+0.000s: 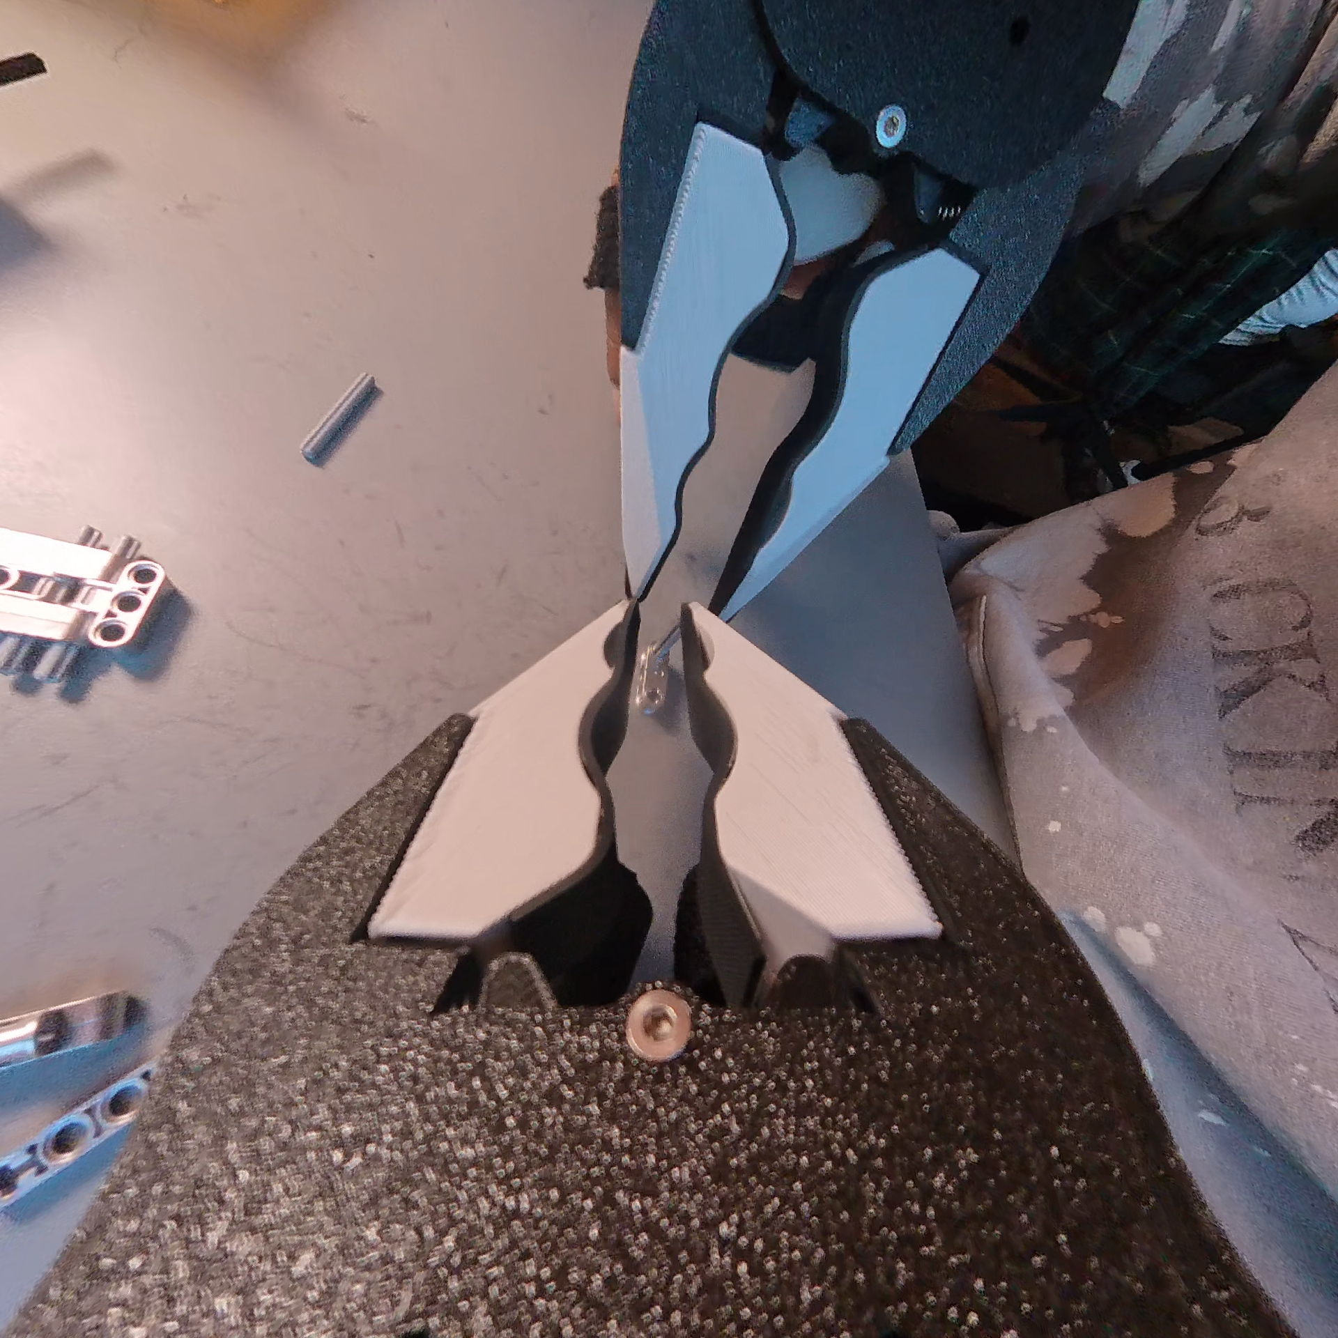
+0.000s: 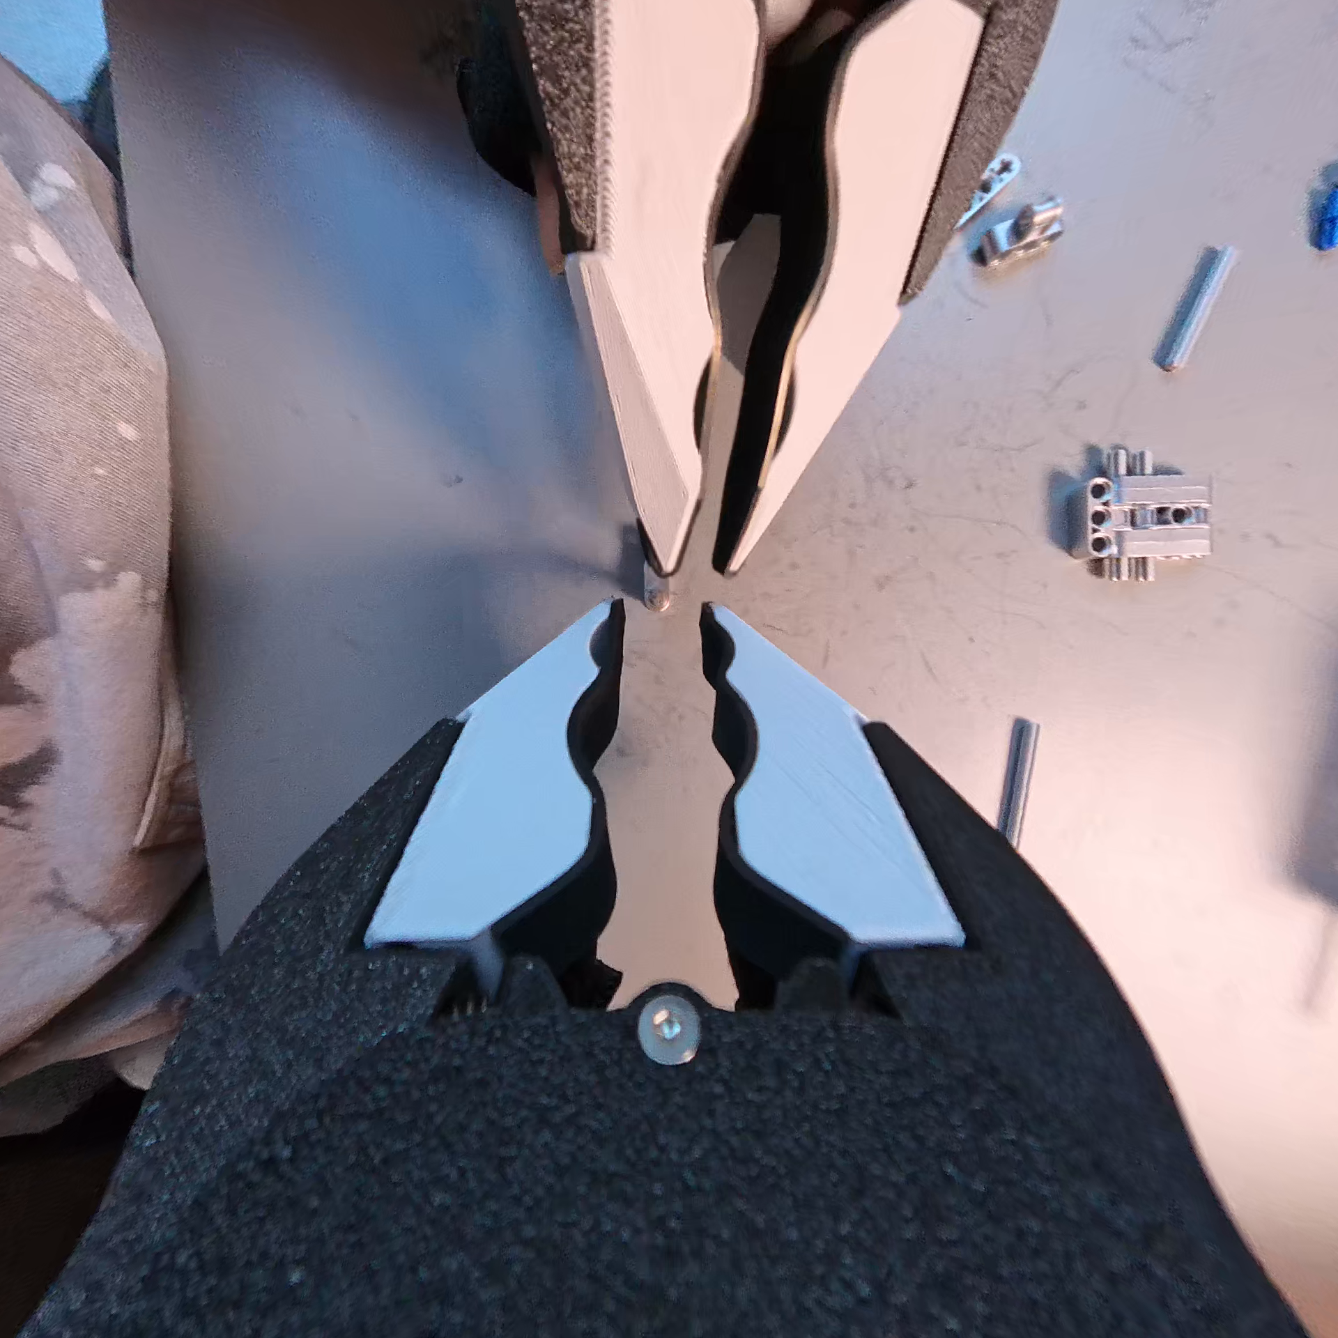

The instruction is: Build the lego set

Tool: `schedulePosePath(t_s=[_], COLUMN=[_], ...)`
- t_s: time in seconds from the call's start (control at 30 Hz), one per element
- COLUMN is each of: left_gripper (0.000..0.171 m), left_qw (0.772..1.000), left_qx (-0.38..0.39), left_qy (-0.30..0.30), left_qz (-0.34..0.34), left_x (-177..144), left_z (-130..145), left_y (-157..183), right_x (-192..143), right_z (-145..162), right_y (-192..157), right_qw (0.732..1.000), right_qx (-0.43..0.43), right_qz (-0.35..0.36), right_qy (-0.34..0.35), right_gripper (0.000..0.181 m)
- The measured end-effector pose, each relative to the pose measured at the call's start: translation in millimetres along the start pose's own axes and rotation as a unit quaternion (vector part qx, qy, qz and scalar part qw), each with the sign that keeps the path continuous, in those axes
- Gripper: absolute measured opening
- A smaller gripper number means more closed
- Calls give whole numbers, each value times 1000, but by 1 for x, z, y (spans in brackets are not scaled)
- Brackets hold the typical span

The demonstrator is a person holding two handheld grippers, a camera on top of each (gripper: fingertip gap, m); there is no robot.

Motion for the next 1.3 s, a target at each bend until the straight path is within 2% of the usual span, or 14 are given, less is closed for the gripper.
schedulePosePath(t_s=[0.1,0.2,0.33,0.47,0.9,1.17,1.3], left_gripper=[12,16,17,17,7,7,7], left_qw=[1000,996,993,989,987,987,986], left_qx=[15,57,78,96,110,111,113], left_qy=[-15,-69,-92,-110,-114,-113,-114], left_qz=[5,-5,0,-14,-39,-37,-39], left_x=[-9,-6,5,11,15,15,15], left_z=[1,11,15,17,16,16,16], left_y=[-1,-2,4,7,6,6,7], right_x=[-8,-13,-11,-8,6,-4,1], right_z=[-1,-5,-14,-18,-12,-23,-22], right_y=[1,-1,-7,-6,-4,-2,-3], right_qw=[1000,1000,999,998,995,997,995], right_qx=[18,2,-49,-50,-59,-55,-62], right_qz=[-16,-14,6,7,4,7,9], right_qy=[14,18,-7,-30,-80,-57,-73], right_gripper=[12,0,0,0,0,0,0])
Point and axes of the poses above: each gripper's, where its closed fingertips meet, x out along the fingers, z out of its underside, y = z × x across the jaws, the point moved 9 cm from there along -x, back along the fingers, and after that the axes turned 3 degrees about x, right-handed, at the moved point
